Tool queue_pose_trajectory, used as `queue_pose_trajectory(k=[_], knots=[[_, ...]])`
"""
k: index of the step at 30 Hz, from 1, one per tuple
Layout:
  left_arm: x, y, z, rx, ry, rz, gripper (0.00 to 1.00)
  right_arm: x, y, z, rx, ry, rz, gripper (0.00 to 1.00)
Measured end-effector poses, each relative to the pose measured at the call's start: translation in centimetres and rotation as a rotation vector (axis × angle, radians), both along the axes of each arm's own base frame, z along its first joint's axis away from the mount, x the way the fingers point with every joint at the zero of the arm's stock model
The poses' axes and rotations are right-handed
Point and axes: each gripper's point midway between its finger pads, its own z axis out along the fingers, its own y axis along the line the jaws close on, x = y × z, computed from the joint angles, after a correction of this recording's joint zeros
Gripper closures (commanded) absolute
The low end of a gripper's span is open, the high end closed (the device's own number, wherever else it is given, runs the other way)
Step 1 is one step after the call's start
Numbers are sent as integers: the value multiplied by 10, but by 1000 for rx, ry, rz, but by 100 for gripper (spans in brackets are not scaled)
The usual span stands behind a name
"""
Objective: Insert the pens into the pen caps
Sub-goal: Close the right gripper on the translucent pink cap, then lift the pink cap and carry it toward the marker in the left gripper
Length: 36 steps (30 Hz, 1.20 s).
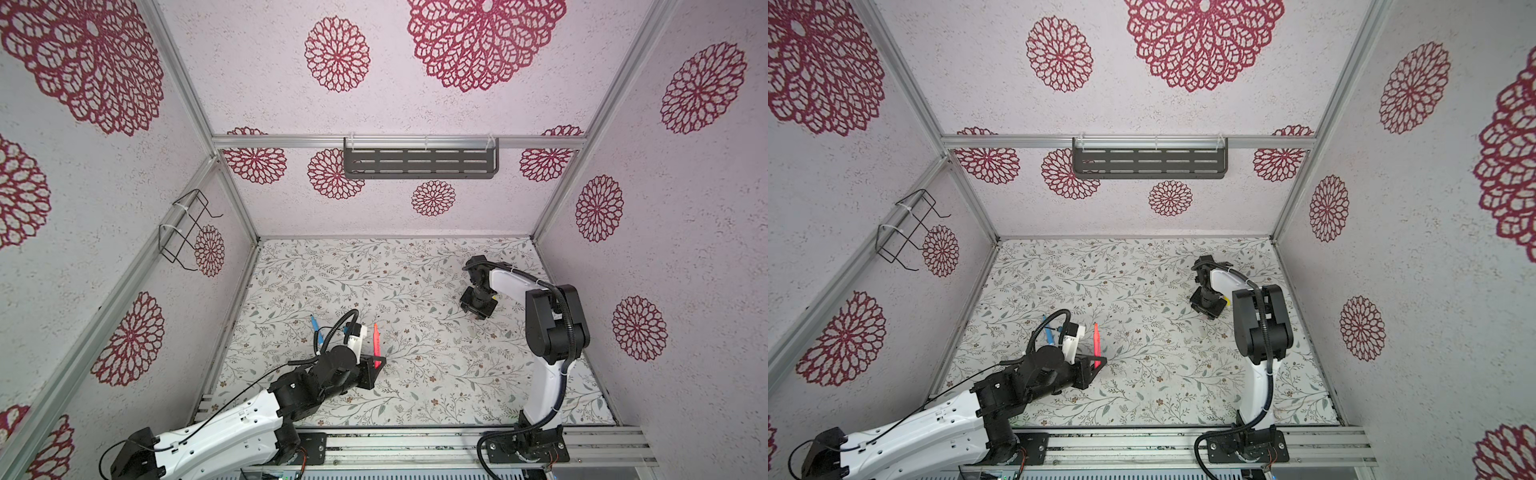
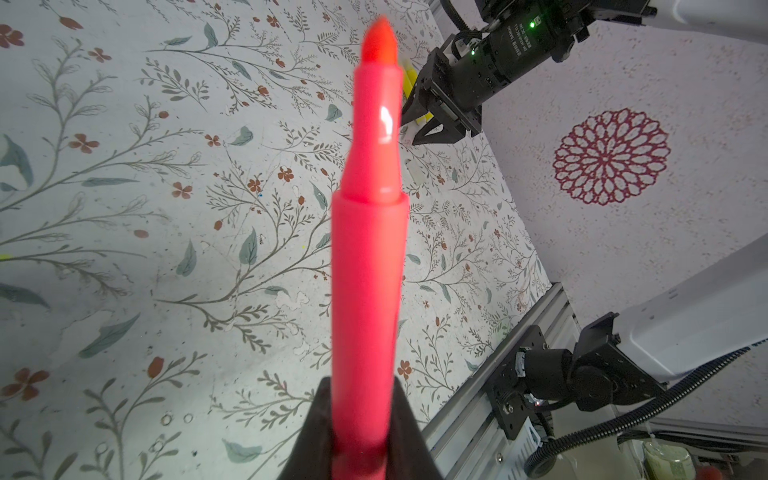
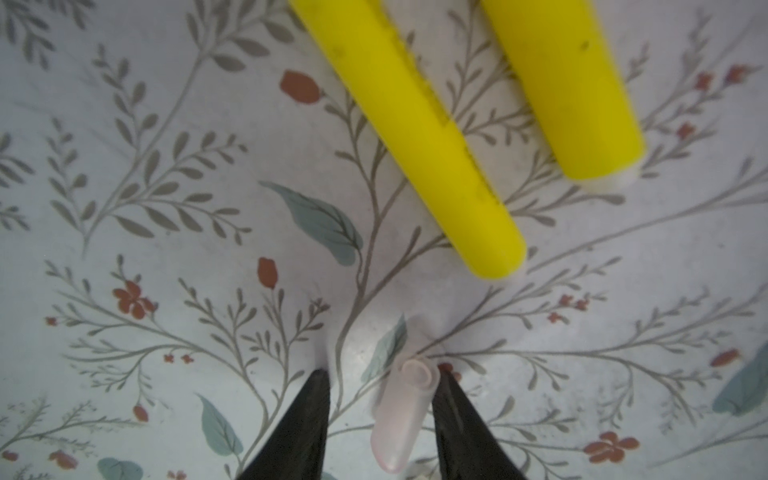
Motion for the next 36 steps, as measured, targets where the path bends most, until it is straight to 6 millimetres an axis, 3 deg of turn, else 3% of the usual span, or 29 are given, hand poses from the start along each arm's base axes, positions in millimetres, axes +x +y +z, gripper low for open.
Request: queue_pose_trajectory(k=[4,15,20,28,32,36], knots=[[-1,3,0,-7,-3,5,100,2,-2,0,-14,0,-3,61],[-2,7,5,-33,-12,19,100,3,-2,-1,-15,-5,10,87],[-3,8,3,-23,-6,21,100,4,-2,0,-15,-8,15,93],[-3,9,4,-23,-8,24,100,2,10,5,11,-20,64,93],[-3,8,0,-13,2,20,100,1,33,29,57,-74,149,93],[-3,4,-7,2,19,7,100,2,70,75,149,-195,265,92]])
